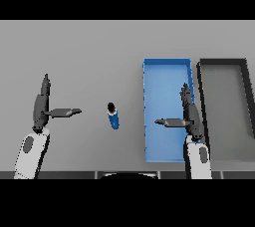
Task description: Pick up the blue pipe and place it into the blue bin.
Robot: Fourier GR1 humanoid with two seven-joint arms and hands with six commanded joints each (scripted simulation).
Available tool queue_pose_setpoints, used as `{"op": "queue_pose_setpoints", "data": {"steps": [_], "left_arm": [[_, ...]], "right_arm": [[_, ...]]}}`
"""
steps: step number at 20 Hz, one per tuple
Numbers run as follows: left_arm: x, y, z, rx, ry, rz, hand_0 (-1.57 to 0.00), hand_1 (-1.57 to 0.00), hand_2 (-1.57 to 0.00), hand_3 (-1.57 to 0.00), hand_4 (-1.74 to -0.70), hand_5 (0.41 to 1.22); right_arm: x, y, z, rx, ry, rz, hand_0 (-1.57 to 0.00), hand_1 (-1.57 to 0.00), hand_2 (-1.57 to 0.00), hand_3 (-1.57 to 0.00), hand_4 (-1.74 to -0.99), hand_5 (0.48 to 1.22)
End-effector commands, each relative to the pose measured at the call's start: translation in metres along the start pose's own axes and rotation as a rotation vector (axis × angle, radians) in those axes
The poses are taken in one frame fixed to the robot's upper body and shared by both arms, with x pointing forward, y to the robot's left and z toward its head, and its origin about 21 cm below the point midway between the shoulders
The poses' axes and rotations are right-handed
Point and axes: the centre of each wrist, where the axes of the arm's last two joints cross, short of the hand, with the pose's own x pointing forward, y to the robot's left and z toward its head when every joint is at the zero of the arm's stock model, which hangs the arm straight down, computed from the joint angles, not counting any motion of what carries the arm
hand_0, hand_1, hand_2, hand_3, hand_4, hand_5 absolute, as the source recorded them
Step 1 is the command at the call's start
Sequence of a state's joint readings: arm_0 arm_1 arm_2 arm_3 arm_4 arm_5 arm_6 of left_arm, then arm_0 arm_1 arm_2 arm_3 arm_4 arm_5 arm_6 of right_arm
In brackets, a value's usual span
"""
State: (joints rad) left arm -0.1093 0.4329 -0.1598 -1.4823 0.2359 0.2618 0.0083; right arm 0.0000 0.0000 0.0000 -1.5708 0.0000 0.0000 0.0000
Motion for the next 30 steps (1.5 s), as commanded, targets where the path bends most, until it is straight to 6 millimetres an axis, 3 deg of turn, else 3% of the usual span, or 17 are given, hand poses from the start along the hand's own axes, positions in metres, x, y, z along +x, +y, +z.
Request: {"op": "queue_pose_setpoints", "data": {"steps": [1, 6, 8, 10, 17, 21, 30], "left_arm": [[0.0, 0.0, 0.0, 0.001, -0.005, 0.001, 0.0, 0.0, 0.0, 0.0, -1.01, 0.586], [0.0, 0.001, 0.0, 0.0, -0.012, -0.002, 0.0, 0.0, 0.0, 0.0, -1.01, 0.586], [-0.007, 0.021, 0.015, -0.204, -0.072, -0.11, 0.0, 0.0, 0.0, 0.0, -1.01, 0.588], [-0.006, 0.03, 0.016, -0.267, -0.07, -0.156, 0.0, 0.0, 0.0, 0.0, -1.01, 0.588], [-0.003, 0.027, 0.02, -0.423, -0.099, -0.139, 0.0, 0.0, 0.0, 0.0, -1.02, 0.587], [0.007, 0.02, 0.029, -0.583, -0.077, -0.166, 0.0, 0.0, 0.0, 0.0, -1.04, 0.548], [0.007, -0.043, 0.042, -0.802, -0.033, -0.176, 0.0, 0.0, 0.0, 0.0, -1.1, 0.447]], "right_arm": [[0.0, 0.0, 0.0, -0.001, 0.0, 0.0, 0.0, 0.0, 0.0, 0.0, -1.222, 0.603], [0.0, -0.002, 0.0, 0.005, -0.002, 0.001, 0.0, 0.0, 0.0, 0.0, -1.222, 0.603], [0.008, -0.017, 0.015, 0.085, -0.096, 0.158, 0.0, 0.0, 0.0, 0.0, -1.227, 0.603], [0.011, -0.019, 0.02, 0.118, -0.103, 0.207, 0.0, 0.0, 0.0, 0.0, -1.228, 0.599], [0.017, -0.017, 0.022, 0.13, -0.075, 0.246, 0.0, 0.0, 0.0, 0.0, -1.216, 0.587], [0.017, -0.019, 0.02, 0.149, -0.113, 0.249, 0.0, 0.0, 0.0, 0.0, -1.223, 0.601], [0.016, -0.02, 0.021, 0.156, -0.128, 0.232, 0.0, 0.0, 0.0, 0.0, -1.262, 0.617]]}}
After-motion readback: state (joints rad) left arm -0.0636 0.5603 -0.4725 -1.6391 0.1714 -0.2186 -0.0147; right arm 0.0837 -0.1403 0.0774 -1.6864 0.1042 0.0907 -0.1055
